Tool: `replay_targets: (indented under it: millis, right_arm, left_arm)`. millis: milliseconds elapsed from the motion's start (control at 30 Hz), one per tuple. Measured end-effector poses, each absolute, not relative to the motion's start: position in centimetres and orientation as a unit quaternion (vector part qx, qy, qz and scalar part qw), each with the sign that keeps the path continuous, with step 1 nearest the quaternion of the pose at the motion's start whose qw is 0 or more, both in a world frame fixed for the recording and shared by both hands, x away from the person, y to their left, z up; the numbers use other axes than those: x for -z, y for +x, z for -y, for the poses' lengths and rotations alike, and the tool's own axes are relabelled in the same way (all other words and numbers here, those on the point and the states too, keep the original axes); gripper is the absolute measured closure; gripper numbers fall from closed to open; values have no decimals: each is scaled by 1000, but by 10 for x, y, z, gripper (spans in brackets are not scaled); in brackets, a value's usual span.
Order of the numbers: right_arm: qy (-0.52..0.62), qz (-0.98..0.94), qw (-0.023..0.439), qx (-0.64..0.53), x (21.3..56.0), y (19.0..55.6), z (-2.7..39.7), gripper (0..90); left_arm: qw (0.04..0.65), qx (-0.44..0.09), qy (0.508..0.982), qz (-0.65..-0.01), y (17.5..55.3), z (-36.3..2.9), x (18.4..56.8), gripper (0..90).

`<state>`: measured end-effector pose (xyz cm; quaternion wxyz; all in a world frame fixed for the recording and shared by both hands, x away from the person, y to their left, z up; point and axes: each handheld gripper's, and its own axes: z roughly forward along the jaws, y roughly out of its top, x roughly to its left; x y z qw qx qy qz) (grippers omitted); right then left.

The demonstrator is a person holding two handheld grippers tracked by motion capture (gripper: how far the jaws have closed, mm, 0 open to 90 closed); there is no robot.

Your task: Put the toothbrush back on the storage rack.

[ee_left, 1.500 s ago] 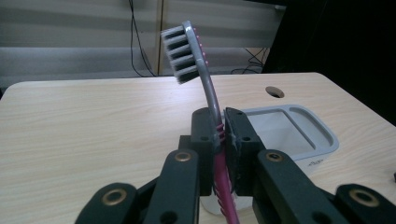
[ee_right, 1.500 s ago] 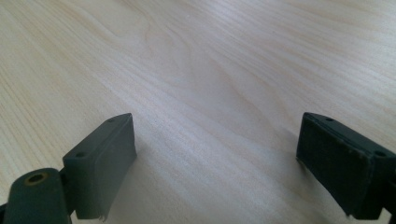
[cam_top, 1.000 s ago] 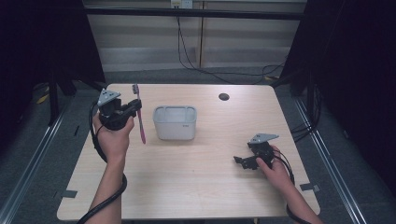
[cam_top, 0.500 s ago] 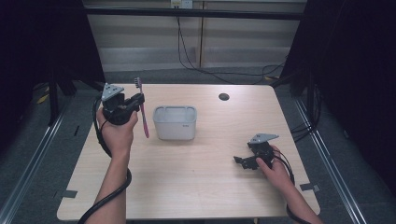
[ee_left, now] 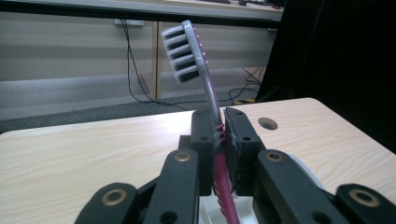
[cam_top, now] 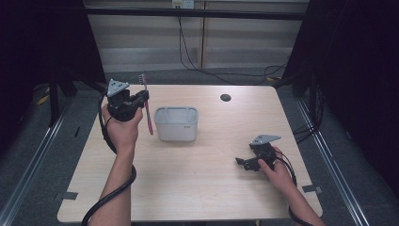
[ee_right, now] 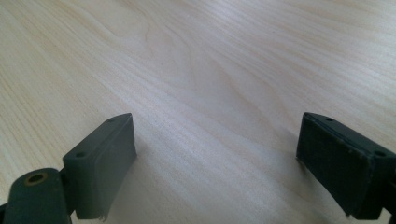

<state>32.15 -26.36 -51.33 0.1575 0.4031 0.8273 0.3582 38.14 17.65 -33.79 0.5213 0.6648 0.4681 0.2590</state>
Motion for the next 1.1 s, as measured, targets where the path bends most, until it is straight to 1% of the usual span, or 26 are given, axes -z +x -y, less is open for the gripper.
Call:
replay_targets:
  millis: [1100]
  right_arm:
    - [404, -827, 157, -358, 513, 321, 264, 112]
  left_arm:
    - [535, -268, 654, -462, 403, -172, 322, 828]
